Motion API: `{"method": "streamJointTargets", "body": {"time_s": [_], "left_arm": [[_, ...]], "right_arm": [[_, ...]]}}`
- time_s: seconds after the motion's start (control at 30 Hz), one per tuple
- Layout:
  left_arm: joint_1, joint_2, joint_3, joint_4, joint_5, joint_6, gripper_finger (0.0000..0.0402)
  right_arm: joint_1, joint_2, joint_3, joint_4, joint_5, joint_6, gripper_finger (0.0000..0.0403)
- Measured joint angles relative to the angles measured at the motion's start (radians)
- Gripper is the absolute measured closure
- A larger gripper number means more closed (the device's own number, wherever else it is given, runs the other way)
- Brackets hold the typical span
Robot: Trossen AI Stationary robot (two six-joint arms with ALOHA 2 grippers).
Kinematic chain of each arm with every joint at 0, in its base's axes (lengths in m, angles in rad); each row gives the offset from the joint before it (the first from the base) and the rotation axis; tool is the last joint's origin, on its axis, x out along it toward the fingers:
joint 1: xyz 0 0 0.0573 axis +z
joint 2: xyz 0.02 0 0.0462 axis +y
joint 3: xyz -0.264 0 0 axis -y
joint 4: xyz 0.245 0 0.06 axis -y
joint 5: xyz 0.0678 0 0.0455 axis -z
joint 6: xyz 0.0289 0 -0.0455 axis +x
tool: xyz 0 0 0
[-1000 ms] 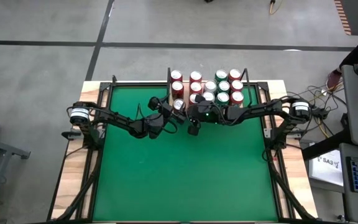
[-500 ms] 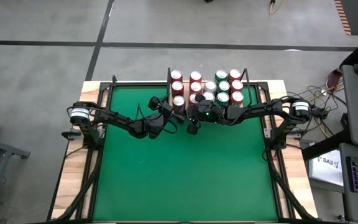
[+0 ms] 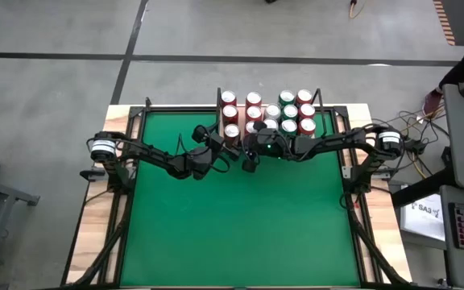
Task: Place canned beverage on shelf
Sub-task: Put the red-black soda can on the shelf aligned with the other red-black soda can
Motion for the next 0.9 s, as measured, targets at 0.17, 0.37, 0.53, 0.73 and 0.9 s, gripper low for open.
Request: {"method": "streamJointTargets", "body": {"time_s": [0.17, 0.37, 0.53, 0.73, 0.9], "left_arm": [[0.0, 0.0, 0.0, 0.0, 0.0, 0.0, 0.0005], [0.0, -0.006, 0.0, 0.003, -0.001, -0.002, 0.0005], [0.0, -0.022, 0.0, 0.005, -0.005, -0.002, 0.0005], [0.0, -0.057, 0.0, 0.003, -0.004, 0.0, 0.0005], [-0.006, -0.095, 0.0, -0.001, -0.004, 0.066, 0.0005]], "right_arm": [[-0.001, 0.0, 0.0, 0.016, 0.001, 0.003, 0.0394], [-0.001, 0.0, 0.0, 0.017, 0.001, 0.005, 0.0394], [-0.001, 0.0, 0.0, 0.017, 0.0, 0.005, 0.0394], [-0.001, 0.0, 0.0, 0.017, 0.001, 0.005, 0.0394], [-0.001, 0.0, 0.0, 0.017, 0.0, 0.005, 0.0394]]}}
